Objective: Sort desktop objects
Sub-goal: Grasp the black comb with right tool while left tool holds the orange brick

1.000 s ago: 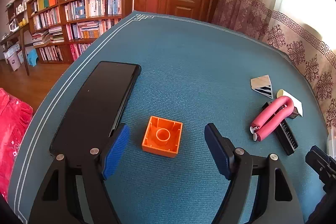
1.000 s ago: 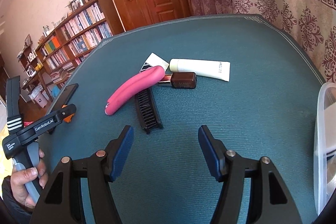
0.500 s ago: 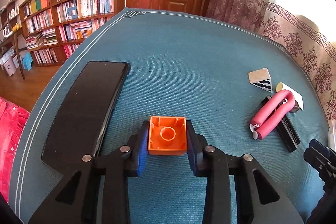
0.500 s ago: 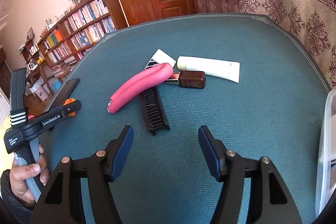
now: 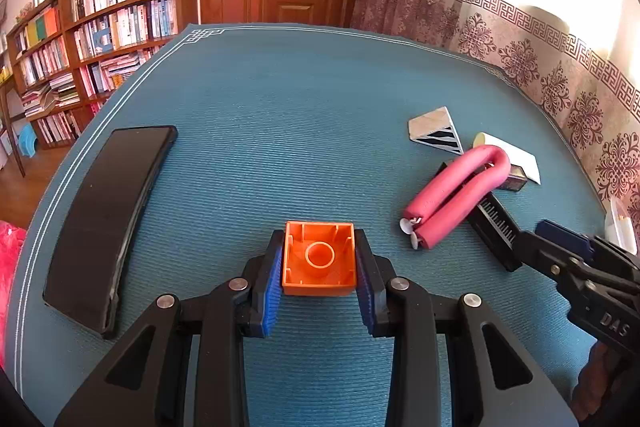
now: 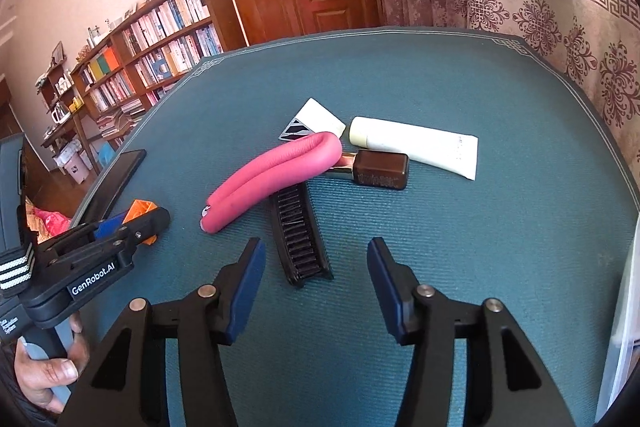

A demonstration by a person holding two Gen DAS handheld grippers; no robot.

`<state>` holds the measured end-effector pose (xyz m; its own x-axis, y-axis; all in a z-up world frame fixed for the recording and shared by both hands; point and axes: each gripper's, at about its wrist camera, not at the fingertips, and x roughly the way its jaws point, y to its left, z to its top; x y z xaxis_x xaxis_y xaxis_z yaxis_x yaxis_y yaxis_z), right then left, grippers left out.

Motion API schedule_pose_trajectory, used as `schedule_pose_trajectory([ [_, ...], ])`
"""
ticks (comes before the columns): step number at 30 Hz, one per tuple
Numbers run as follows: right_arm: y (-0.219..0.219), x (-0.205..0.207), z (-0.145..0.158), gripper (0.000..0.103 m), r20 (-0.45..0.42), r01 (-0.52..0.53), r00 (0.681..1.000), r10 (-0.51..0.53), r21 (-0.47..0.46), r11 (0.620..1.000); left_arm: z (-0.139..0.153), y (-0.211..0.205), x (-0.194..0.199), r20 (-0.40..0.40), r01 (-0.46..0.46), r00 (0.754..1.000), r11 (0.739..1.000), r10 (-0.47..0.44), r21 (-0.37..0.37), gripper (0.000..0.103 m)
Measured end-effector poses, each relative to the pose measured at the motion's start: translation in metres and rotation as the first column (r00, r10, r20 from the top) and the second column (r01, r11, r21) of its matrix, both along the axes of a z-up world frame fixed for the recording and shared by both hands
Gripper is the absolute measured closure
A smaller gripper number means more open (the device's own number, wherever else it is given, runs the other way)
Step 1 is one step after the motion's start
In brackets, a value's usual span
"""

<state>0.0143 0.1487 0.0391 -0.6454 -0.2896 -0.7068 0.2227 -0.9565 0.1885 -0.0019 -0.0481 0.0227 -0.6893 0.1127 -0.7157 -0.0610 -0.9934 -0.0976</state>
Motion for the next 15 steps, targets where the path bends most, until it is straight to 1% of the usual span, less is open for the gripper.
schedule_pose_trajectory([
  [1, -0.002, -0.002, -0.001, 0.055, 0.004, -0.004, 1.0, 0.004, 0.001, 1.0, 0.0, 0.001, 0.0, 0.001, 0.004, 1.0, 1.0, -0.004, 0.0, 0.068],
  [2, -0.004, -0.005, -0.002, 0.056, 0.006, -0.008, 1.0, 0.008, 0.001, 1.0, -0.001, 0.002, 0.0, 0.003, 0.006, 1.0, 1.0, -0.006, -0.001, 0.068],
  [5, -0.009, -0.01, -0.003, 0.059, 0.003, -0.016, 1.0, 0.016, 0.016, 1.0, -0.002, 0.002, -0.001, 0.008, 0.004, 1.0, 1.0, -0.004, 0.006, 0.068],
  [10, -0.015, -0.02, -0.008, 0.06, 0.017, -0.022, 1.0, 0.022, 0.026, 0.999, -0.003, 0.003, -0.002, 0.01, 0.004, 1.0, 1.0, -0.004, 0.0, 0.068],
  [15, -0.021, -0.02, -0.01, 0.06, 0.004, -0.032, 0.999, 0.032, 0.075, 0.997, -0.004, 0.003, -0.002, 0.01, 0.004, 1.0, 1.0, -0.004, -0.009, 0.068],
])
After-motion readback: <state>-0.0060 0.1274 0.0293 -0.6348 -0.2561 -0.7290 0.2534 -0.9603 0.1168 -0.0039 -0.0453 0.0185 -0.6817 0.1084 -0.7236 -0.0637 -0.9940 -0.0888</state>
